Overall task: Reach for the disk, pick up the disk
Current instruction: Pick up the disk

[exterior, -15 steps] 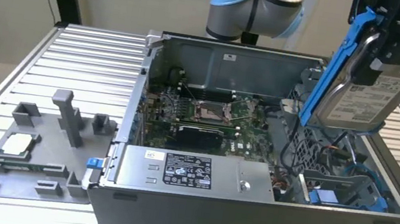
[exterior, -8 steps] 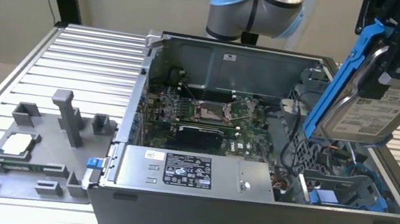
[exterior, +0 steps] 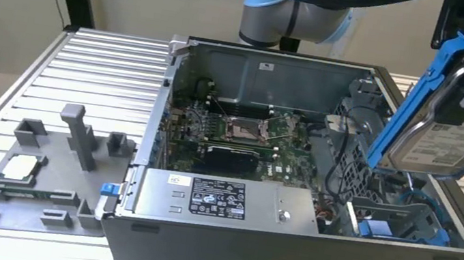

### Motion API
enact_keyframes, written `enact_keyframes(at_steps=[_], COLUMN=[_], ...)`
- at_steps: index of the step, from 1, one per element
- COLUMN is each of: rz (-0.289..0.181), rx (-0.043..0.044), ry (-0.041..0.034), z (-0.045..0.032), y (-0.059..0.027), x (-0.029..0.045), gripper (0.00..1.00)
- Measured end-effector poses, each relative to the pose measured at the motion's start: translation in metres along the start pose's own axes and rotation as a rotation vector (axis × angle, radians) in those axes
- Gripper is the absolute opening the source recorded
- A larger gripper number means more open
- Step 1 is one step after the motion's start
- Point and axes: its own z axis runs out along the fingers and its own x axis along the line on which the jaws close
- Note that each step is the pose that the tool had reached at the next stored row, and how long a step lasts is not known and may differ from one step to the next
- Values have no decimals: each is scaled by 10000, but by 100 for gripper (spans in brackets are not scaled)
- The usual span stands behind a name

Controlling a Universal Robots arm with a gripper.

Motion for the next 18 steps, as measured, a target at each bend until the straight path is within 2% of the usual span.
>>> enact_keyframes(at_steps=[7, 14, 18], rz=[6, 8, 10], rx=[0, -5, -7], ry=[0, 1, 0], z=[8, 16, 18], y=[-87, -127, -132], x=[114, 277, 292], gripper=[0, 0, 0])
